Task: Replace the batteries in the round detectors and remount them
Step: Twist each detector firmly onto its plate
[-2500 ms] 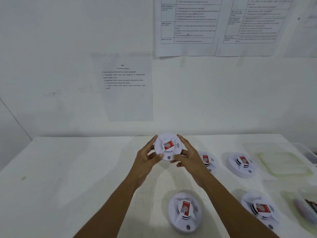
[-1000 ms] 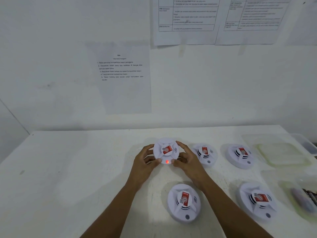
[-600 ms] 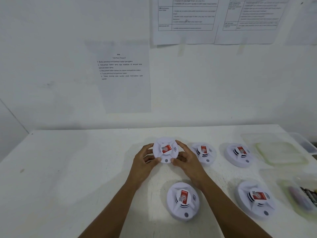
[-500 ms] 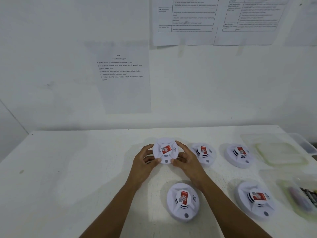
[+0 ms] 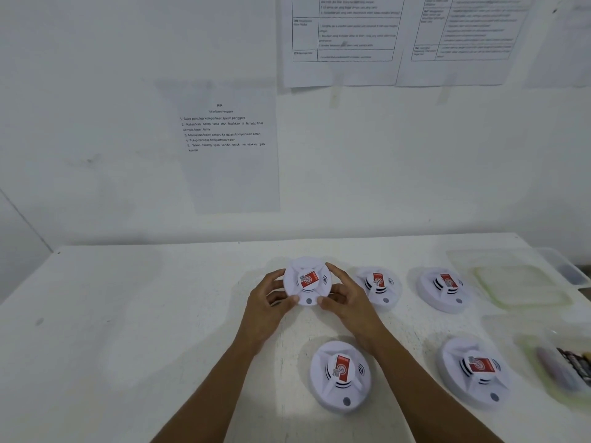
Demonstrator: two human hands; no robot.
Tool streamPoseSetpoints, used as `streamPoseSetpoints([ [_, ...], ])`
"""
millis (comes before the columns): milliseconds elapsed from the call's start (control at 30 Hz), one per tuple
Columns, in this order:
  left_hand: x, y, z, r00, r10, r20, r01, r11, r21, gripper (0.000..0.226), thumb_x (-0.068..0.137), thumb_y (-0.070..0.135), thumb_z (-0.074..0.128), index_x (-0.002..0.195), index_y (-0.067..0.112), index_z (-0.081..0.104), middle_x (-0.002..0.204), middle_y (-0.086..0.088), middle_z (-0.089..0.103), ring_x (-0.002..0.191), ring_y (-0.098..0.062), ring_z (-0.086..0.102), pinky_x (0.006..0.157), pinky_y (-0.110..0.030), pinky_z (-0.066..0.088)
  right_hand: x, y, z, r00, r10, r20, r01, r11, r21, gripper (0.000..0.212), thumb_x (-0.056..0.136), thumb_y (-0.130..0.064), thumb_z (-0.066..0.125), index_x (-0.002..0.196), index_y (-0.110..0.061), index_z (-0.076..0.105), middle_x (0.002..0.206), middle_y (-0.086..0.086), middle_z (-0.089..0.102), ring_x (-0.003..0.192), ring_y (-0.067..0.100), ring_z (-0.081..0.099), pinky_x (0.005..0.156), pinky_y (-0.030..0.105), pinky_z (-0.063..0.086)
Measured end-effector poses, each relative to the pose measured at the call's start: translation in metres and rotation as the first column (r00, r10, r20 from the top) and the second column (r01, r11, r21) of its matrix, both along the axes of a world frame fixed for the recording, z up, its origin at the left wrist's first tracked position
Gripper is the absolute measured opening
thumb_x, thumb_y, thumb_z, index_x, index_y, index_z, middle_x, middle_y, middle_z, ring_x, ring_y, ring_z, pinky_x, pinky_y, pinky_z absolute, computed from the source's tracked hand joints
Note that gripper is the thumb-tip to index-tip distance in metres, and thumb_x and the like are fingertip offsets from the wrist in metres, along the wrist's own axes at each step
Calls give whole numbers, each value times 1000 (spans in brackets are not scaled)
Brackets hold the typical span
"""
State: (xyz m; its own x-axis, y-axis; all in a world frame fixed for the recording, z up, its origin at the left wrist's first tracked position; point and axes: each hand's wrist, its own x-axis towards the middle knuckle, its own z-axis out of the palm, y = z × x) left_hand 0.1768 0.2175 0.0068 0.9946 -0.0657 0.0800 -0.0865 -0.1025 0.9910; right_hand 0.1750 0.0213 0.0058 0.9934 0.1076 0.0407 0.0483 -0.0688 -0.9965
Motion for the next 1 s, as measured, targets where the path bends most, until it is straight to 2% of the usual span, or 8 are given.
streamPoseSetpoints([
  [100, 0, 0, 0, 1000, 3, 2, -3, 1000, 11, 53, 84, 14, 76, 132, 19, 56, 121, 2, 68, 104, -10, 67, 88, -25, 56, 0, 1, 1, 1000, -6, 18, 6, 1000, -16, 61, 86, 1, 66, 137, -25, 44, 126, 1, 64, 110, 14, 64, 87, 25, 54],
  [200, 0, 0, -1, 1000, 5, 3, -5, 1000, 13, 53, 84, 13, 76, 132, 19, 56, 122, 2, 68, 106, -13, 66, 91, -28, 56, -1, 2, 2, 1000, -5, 31, 6, 1000, -29, 58, 87, 1, 65, 132, -30, 45, 125, -2, 64, 110, 11, 64, 86, 23, 53],
  [367, 0, 0, -1, 1000, 9, 1, -9, 1000, 16, 54, 84, 13, 76, 133, 18, 55, 123, 1, 67, 108, -15, 66, 93, -30, 56, -2, 1, 2, 1000, -7, 22, 8, 999, -36, 60, 87, 2, 65, 137, -23, 44, 123, 1, 65, 105, 8, 65, 85, 22, 53],
  [533, 0, -1, -1, 1000, 7, 3, -7, 1000, 18, 53, 84, 12, 76, 132, 19, 56, 121, 2, 68, 106, -15, 67, 91, -29, 56, -1, 1, 2, 1000, -13, 19, 14, 999, -50, 59, 86, 1, 66, 130, -33, 46, 122, 1, 65, 105, 9, 66, 84, 21, 54],
  [767, 2, 0, -4, 1000, 9, 11, -10, 1000, 30, 53, 84, 12, 76, 132, 17, 56, 122, 1, 68, 107, -14, 67, 92, -30, 56, -1, 0, 0, 999, -12, 33, 15, 998, -69, 59, 87, 0, 66, 133, -29, 45, 124, 0, 65, 107, 9, 65, 87, 23, 54],
  [1000, 3, 0, -7, 1000, 14, 23, -15, 999, 44, 53, 84, 13, 77, 132, 18, 57, 124, 2, 67, 109, -16, 66, 94, -34, 56, 0, 0, -1, 999, -16, 41, 20, 996, -89, 58, 87, 0, 66, 131, -32, 46, 124, -2, 65, 108, 10, 64, 88, 23, 53],
])
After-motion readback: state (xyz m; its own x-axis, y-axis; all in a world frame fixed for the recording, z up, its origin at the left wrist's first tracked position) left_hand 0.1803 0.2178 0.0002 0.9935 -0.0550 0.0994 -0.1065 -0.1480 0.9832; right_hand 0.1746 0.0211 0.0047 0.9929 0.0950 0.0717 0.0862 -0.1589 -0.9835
